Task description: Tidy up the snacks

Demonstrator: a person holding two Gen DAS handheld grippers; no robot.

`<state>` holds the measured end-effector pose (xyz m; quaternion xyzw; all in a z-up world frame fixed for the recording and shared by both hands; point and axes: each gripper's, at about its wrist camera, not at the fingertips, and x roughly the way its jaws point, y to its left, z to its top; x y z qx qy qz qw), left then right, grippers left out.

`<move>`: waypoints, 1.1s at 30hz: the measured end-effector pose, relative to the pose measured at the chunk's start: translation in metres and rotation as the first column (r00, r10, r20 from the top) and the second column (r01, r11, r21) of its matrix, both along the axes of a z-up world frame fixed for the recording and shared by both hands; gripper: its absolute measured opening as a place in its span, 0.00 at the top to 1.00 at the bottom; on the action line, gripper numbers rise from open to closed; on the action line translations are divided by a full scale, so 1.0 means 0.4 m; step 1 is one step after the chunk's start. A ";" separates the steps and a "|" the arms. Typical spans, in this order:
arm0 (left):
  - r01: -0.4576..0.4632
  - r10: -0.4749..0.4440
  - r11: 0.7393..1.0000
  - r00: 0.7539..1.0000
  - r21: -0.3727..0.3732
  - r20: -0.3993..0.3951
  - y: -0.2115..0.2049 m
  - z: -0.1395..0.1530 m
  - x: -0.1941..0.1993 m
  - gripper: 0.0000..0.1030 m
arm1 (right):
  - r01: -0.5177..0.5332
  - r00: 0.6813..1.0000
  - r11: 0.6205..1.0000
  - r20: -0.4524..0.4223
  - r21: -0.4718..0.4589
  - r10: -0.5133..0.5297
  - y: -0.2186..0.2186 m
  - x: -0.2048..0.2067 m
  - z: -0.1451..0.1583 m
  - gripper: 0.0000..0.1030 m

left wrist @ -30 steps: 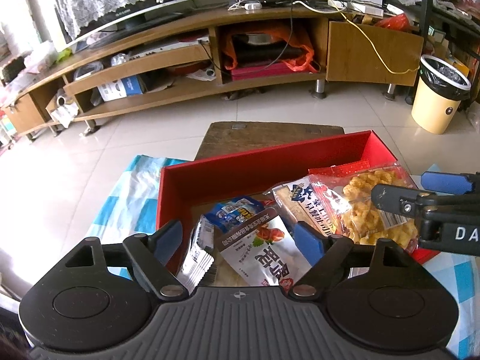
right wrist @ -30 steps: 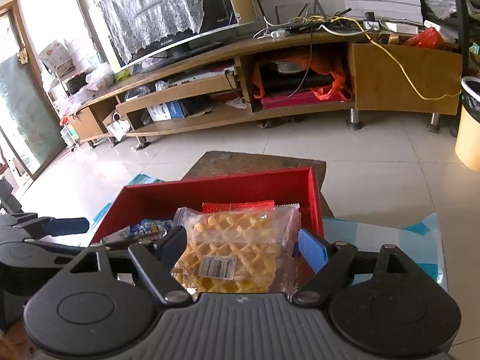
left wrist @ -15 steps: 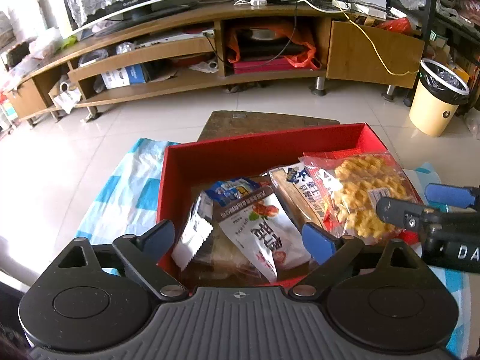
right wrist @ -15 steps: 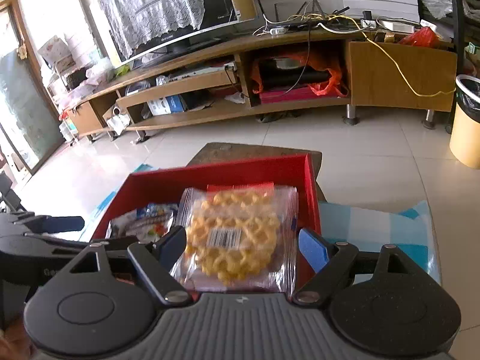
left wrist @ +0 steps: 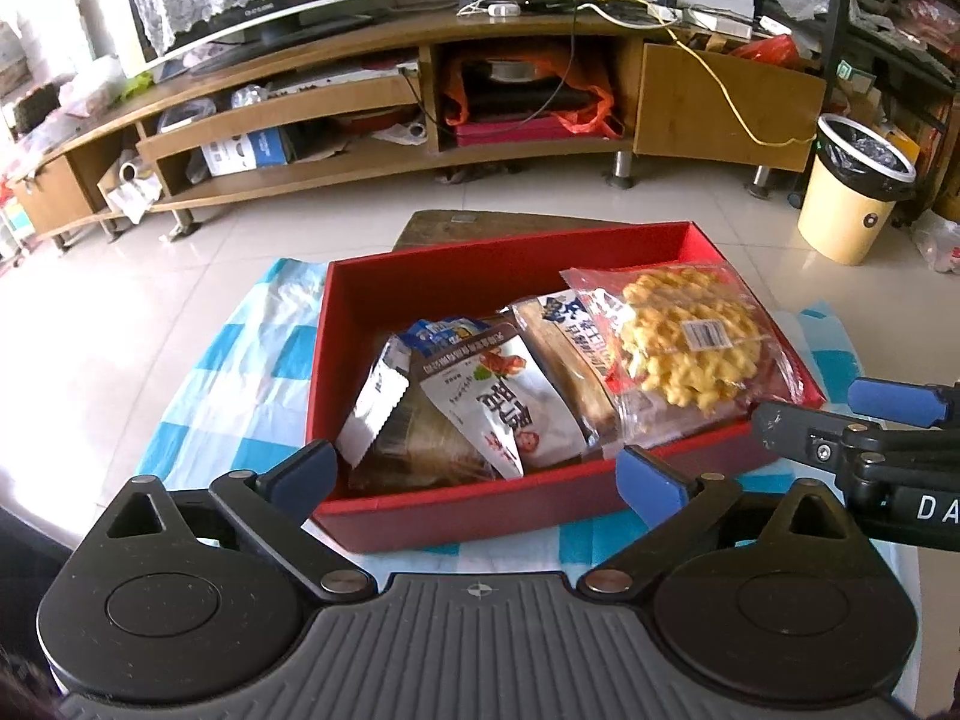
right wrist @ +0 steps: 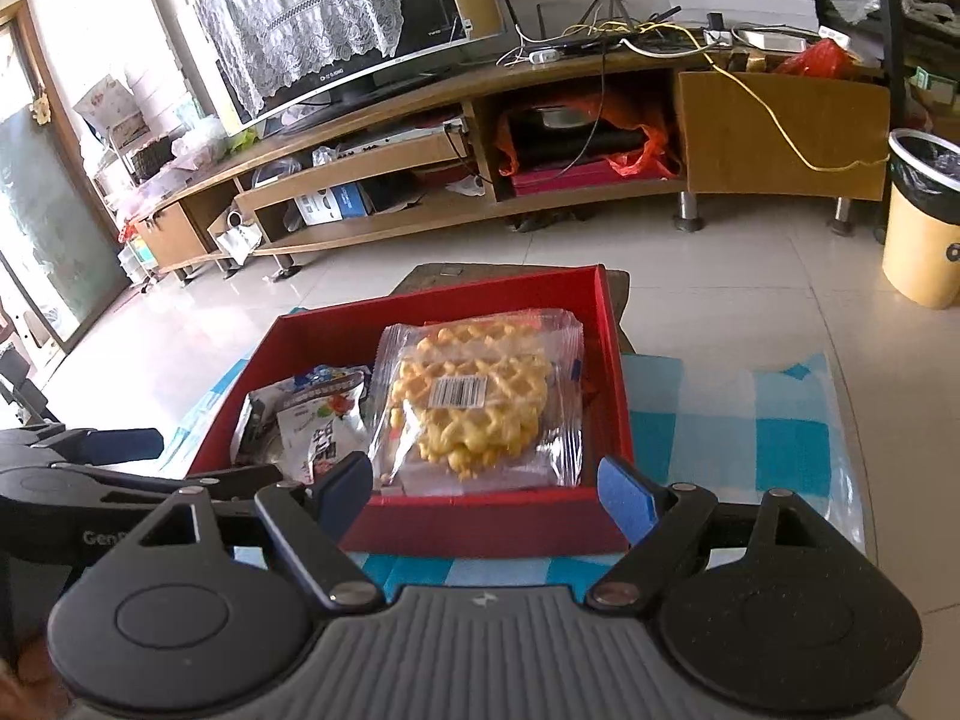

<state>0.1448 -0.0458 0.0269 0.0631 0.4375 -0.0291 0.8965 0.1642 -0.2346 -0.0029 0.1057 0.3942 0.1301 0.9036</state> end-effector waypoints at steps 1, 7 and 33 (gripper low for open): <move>-0.002 0.002 1.000 1.000 0.000 0.003 0.001 0.002 -0.009 0.01 | 0.001 1.000 1.000 0.001 0.001 -0.001 0.000 -0.008 0.002 0.21; -0.012 0.012 1.000 1.000 -0.015 0.013 0.010 0.014 -0.050 0.01 | 0.014 1.000 1.000 0.014 0.012 -0.014 -0.002 -0.067 0.017 0.21; -0.006 0.004 0.997 1.000 -0.078 -0.026 0.045 0.003 -0.219 0.00 | 0.049 0.998 0.998 -0.046 0.037 -0.048 0.008 -0.254 -0.013 0.21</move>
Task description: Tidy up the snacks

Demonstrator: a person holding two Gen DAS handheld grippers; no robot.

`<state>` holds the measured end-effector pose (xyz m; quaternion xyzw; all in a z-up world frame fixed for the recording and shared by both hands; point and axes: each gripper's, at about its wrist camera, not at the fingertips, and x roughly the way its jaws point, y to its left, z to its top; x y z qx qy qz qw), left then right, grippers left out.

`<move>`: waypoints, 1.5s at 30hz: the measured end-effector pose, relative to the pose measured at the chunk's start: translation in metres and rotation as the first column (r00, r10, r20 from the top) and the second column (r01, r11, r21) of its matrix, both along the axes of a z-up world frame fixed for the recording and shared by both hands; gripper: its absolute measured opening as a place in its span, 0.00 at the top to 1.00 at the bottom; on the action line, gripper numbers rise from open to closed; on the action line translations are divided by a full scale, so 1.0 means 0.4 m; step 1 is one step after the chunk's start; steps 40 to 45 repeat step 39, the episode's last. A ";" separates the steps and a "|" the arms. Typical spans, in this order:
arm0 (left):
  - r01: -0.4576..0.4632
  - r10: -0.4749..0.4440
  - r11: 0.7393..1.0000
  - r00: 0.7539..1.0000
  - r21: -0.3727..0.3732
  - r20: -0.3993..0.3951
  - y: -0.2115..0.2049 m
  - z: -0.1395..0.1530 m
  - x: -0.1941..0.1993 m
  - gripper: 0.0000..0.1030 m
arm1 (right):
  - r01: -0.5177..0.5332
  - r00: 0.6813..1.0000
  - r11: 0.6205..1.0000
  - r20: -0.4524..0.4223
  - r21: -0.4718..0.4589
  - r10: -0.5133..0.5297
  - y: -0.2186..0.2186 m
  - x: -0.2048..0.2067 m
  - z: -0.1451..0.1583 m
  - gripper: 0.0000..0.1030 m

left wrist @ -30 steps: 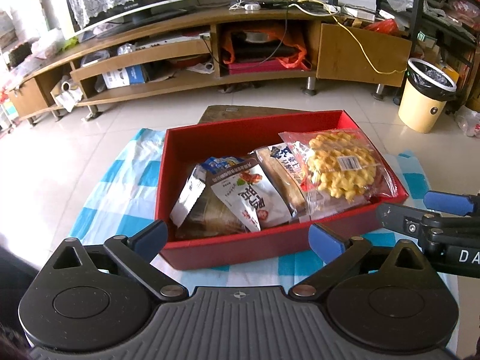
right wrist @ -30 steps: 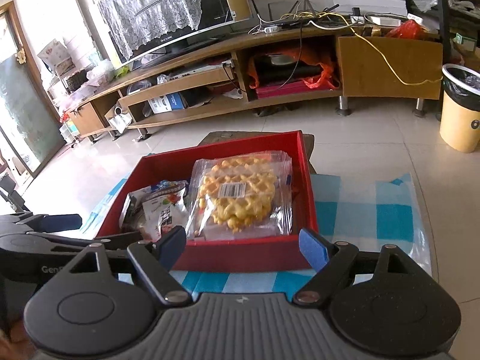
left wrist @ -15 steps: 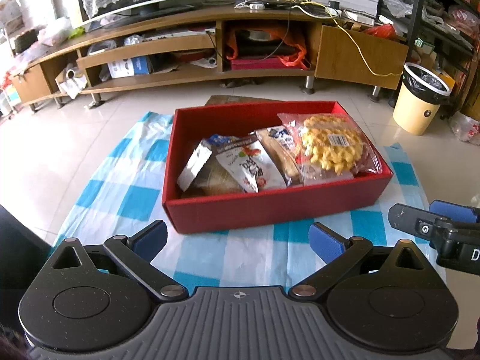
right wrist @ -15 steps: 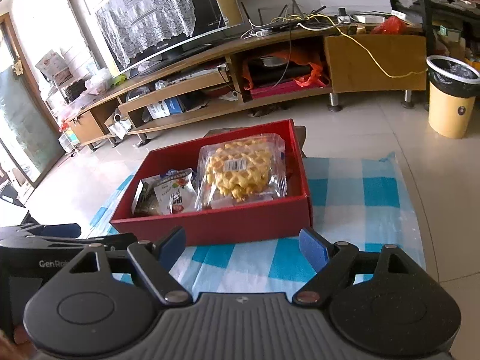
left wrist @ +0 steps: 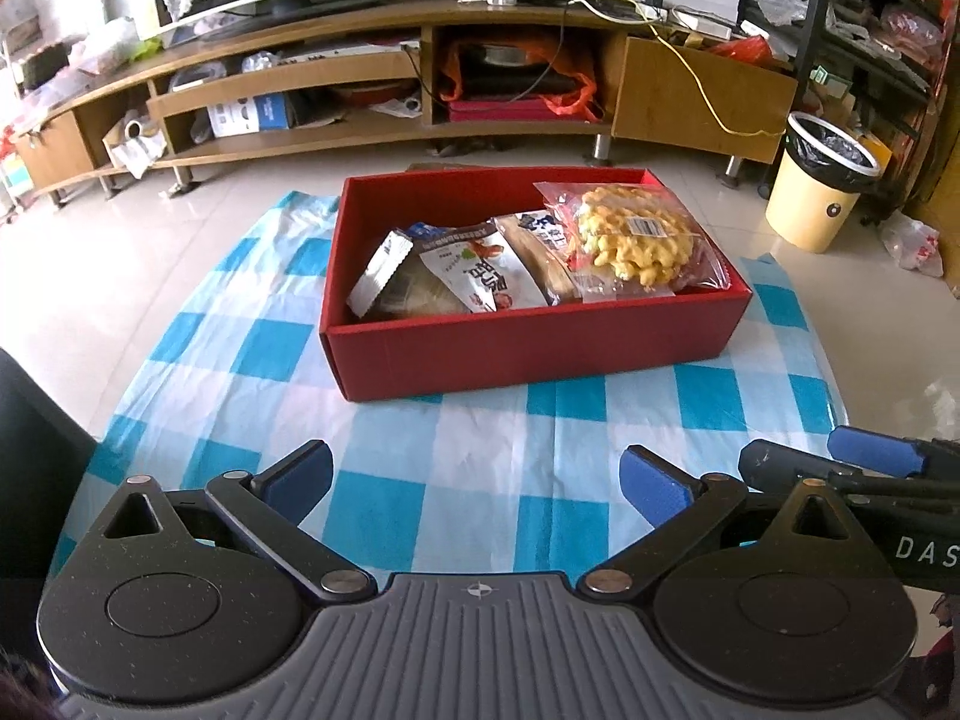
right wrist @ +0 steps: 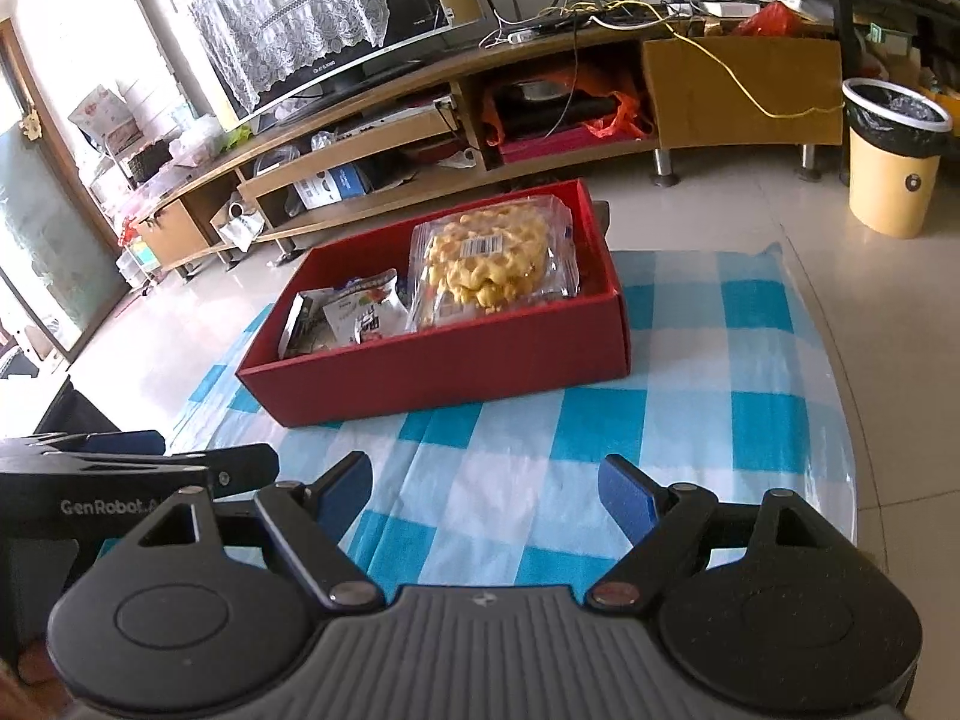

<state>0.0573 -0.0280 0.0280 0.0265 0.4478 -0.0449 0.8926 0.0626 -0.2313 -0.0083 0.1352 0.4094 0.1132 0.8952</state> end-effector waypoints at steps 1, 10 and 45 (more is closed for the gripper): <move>0.001 -0.001 1.000 1.000 -0.004 -0.003 0.002 -0.001 -0.005 0.00 | 0.002 1.000 1.000 -0.001 0.004 -0.002 -0.001 -0.006 -0.001 0.21; 0.018 -0.018 1.000 1.000 -0.001 -0.015 0.002 -0.006 -0.044 0.00 | 0.003 1.000 1.000 -0.008 0.015 -0.003 0.001 -0.038 -0.009 0.21; 0.016 -0.016 1.000 0.999 0.018 -0.030 0.023 -0.019 -0.117 0.00 | -0.022 0.999 0.999 -0.031 0.049 0.024 0.021 -0.103 -0.020 0.20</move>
